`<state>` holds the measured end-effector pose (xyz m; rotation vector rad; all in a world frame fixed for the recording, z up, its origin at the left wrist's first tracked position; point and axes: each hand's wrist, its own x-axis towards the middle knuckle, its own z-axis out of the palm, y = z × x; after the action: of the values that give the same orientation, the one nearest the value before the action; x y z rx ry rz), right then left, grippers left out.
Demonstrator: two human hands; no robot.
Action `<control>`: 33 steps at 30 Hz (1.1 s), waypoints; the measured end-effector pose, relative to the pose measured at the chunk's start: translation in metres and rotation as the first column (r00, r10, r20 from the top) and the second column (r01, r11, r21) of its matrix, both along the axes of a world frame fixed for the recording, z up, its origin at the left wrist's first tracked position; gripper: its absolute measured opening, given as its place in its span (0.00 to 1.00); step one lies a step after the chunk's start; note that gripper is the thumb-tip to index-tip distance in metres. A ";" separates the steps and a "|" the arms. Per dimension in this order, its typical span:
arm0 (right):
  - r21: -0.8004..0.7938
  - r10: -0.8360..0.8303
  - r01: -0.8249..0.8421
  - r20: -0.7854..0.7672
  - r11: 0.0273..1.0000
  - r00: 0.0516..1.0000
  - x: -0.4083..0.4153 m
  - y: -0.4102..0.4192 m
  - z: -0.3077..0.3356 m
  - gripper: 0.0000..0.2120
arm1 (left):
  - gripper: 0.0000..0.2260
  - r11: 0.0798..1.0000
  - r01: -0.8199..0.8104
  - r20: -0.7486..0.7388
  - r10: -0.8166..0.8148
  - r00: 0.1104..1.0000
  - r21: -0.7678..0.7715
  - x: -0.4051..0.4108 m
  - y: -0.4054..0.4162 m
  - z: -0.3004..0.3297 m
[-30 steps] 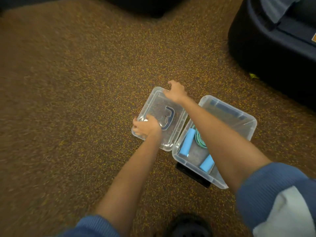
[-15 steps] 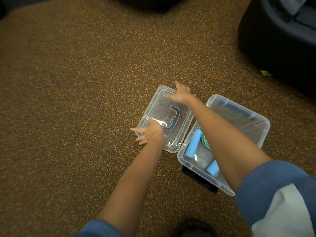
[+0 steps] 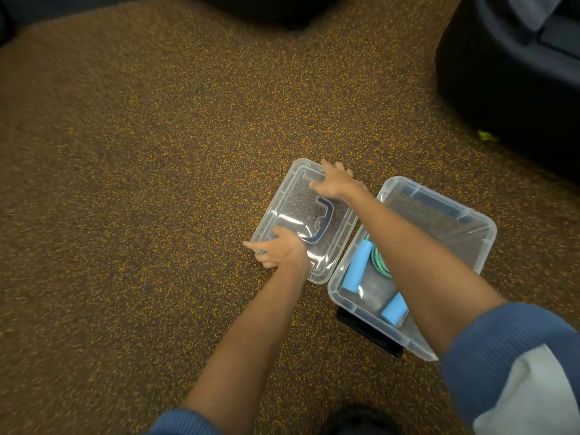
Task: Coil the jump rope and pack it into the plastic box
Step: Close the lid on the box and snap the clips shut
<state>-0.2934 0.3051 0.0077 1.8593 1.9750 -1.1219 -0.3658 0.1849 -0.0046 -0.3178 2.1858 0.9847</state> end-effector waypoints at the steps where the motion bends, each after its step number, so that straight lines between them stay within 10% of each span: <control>1: 0.002 -0.013 0.013 -0.016 1.000 1.000 0.001 0.000 0.003 0.34 | 0.32 1.000 -0.017 -0.014 0.017 1.000 0.005 0.001 -0.001 0.001; 15: 0.021 -0.331 0.391 -0.490 0.920 0.806 0.025 -0.017 0.089 0.25 | 0.16 0.966 -0.055 -0.303 0.133 0.944 0.253 0.014 -0.014 0.062; 21: -0.136 -0.510 0.568 -0.639 0.812 0.576 0.046 -0.025 0.120 0.35 | 0.10 0.823 0.329 -0.513 -0.054 0.857 0.463 0.024 -0.050 0.092; 24: -0.347 -0.654 0.637 -0.678 0.688 0.336 0.071 -0.029 0.125 0.53 | 0.09 0.642 0.653 -0.656 -0.295 0.695 0.402 0.034 -0.069 0.107; 28: -0.584 -0.701 0.575 -0.713 0.574 -0.024 0.111 -0.043 0.127 0.46 | 0.10 0.299 0.874 -0.733 -0.479 0.484 0.382 0.054 -0.081 0.113; 33: -0.714 -0.751 0.483 -0.640 0.506 -0.160 0.147 -0.059 0.119 0.48 | 0.28 -0.141 0.974 -0.848 -0.523 0.080 0.179 0.072 -0.090 0.104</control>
<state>-0.1460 0.2460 0.1271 2.2135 0.6294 -3.3367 -0.2934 0.0946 0.0995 1.8930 1.3834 1.0715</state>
